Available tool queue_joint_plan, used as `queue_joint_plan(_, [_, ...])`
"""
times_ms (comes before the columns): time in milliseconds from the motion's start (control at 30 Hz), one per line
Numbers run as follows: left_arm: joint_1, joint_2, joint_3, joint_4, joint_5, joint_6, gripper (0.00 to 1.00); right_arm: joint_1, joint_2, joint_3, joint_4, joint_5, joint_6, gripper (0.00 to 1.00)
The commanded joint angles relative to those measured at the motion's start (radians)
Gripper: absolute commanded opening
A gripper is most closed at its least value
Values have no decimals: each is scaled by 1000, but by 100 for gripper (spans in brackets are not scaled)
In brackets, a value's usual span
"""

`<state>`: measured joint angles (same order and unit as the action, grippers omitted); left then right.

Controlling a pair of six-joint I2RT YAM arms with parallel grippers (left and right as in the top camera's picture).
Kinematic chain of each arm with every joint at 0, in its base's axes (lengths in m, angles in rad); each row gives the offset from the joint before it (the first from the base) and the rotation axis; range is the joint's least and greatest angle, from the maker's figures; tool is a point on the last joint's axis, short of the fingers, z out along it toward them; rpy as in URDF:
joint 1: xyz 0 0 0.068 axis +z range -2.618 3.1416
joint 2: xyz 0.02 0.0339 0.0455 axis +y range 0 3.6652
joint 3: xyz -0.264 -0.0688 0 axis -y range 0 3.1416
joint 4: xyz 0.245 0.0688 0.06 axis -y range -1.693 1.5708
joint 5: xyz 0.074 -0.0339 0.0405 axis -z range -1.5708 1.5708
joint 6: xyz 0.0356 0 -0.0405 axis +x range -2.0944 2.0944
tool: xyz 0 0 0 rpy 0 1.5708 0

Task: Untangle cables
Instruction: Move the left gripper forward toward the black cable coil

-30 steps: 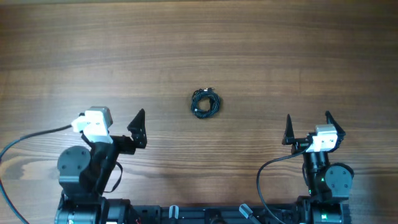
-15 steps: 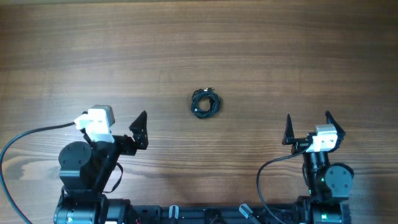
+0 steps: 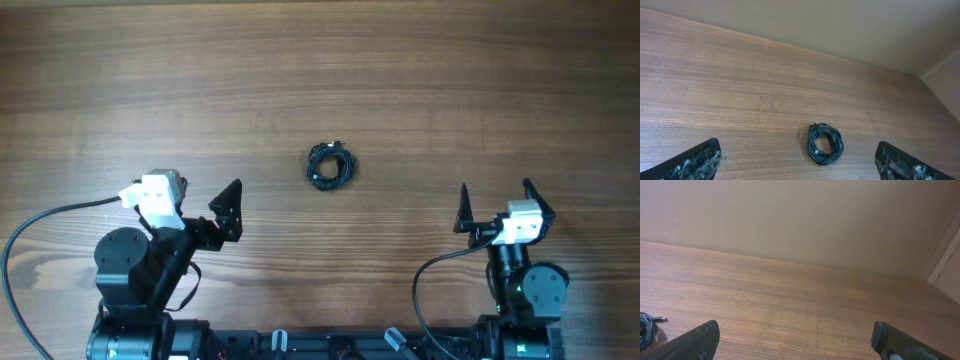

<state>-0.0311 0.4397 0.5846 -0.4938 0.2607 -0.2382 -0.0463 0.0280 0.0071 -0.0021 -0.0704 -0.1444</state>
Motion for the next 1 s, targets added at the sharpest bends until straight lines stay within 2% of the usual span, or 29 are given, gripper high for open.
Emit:
queue_joint_plan(0, [-4, 6, 26, 1, 13, -40, 100, 4, 2, -2, 5, 2, -13, 100])
queue_joint_plan(167, [-4, 66, 69, -42, 12, -63, 100, 4, 2, -2, 5, 2, -13, 100])
queue_joint_plan(367, [-4, 272, 268, -220, 12, -63, 100, 4, 2, -2, 5, 2, -13, 100])
queue_joint_plan(533, [-5, 378, 329, -309, 12, -105, 100, 4, 2, -2, 5, 2, -13, 100])
queue_joint_plan(667, [-5, 404, 329, -319, 27, -111, 100, 4, 2, -2, 5, 2, -13, 100])
queue_joint_plan(967, [-5, 412, 329, -333, 193, -111, 100, 4, 2, -2, 5, 2, -13, 100])
